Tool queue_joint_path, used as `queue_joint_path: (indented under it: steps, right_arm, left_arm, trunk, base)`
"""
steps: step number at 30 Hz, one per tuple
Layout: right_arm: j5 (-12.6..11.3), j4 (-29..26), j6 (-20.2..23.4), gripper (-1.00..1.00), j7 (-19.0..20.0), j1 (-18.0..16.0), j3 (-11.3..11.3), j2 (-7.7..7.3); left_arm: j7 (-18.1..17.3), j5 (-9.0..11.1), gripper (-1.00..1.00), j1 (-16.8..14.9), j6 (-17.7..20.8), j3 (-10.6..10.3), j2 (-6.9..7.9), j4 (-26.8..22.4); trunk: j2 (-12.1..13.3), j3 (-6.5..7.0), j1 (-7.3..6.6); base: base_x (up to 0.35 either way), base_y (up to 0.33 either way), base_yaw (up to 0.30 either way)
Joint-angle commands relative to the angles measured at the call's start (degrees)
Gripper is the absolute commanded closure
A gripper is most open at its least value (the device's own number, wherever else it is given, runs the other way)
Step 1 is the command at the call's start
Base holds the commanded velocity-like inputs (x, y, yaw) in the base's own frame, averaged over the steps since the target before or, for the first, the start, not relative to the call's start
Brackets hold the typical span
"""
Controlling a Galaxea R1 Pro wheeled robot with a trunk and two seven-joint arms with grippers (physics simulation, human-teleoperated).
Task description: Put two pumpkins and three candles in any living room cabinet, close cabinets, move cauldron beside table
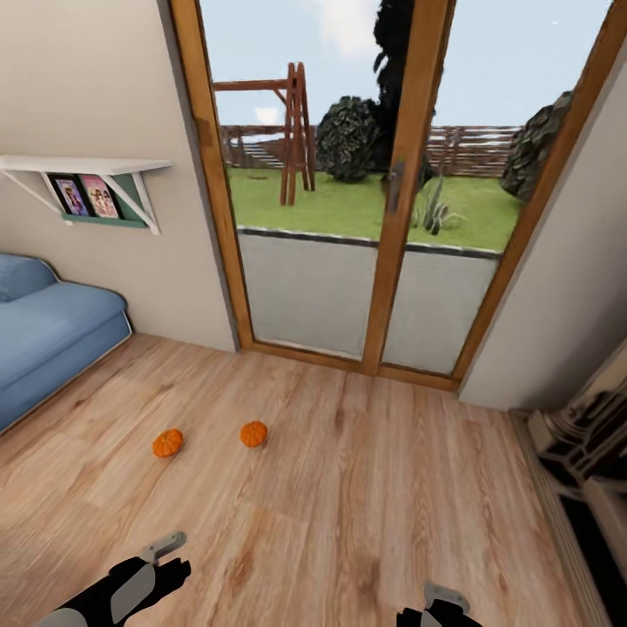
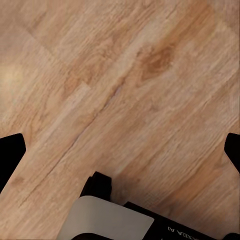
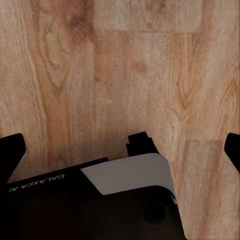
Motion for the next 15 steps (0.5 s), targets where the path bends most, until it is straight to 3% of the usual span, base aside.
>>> queue_joint_path:
  steps: [1, 15]
  right_arm:
    - [-0.20, -0.14, 0.30, -1.00, -0.37, -0.02, 0.30, -0.02]
    - [-0.13, -0.14, 0.30, -1.00, -0.37, -0.02, 0.30, 0.14]
  left_arm:
    - [0.45, 0.49, -1.00, -0.03, 0.16, -0.40, 0.06, -0.19]
    - [0.45, 0.49, -1.00, -0.03, 0.16, -0.46, -0.03, -0.19]
  trunk:
    - [-0.03, -0.06, 0.04]
    - [-0.03, -0.06, 0.04]
  base:
    - [0.327, 0.000, 0.291]
    - [0.327, 0.000, 0.291]
